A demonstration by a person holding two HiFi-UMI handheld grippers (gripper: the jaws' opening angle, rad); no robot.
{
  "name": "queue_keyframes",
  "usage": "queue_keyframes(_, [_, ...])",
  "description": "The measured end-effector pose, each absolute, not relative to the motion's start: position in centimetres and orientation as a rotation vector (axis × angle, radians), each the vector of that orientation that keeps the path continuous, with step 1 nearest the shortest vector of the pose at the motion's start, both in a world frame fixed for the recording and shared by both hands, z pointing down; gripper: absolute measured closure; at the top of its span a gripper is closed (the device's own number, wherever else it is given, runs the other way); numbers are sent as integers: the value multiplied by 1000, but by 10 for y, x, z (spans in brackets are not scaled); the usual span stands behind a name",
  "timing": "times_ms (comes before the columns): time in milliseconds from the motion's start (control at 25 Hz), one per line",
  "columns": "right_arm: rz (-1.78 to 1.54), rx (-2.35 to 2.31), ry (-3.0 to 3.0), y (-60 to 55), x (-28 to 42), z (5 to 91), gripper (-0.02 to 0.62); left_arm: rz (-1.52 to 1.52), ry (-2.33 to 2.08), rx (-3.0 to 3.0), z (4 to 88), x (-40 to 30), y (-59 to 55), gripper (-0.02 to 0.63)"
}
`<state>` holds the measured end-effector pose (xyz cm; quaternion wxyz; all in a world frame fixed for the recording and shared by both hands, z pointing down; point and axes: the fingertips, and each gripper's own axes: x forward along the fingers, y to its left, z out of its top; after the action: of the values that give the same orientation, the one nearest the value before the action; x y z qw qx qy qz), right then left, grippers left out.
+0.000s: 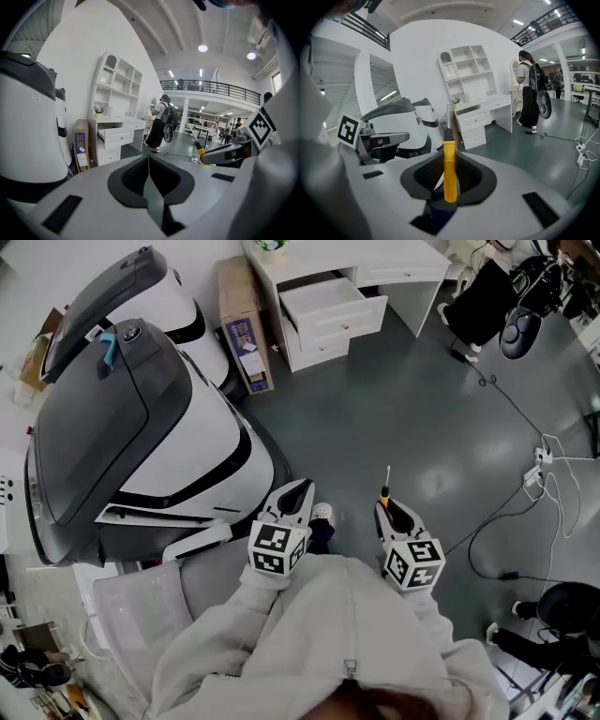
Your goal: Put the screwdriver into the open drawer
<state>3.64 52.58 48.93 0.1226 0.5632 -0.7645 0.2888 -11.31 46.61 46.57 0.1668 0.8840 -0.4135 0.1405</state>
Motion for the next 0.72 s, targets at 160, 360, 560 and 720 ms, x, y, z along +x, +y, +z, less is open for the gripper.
queue_keyframes(160, [820, 1657, -2232, 483, 37, 478, 505, 385, -1167, 2538, 456, -111, 421, 586])
queue_keyframes(360, [823, 1662, -2222, 441, 37, 473, 505, 381, -1149, 2551, 449, -109, 380, 586])
queue_keyframes(560, [818, 1651, -2228, 407, 27, 472, 505, 375, -1139, 2550, 449, -116, 344, 586])
queue_keyframes(720, [807, 1647, -2232, 384, 23, 472, 505, 380, -1123, 2562, 451, -118, 325, 586])
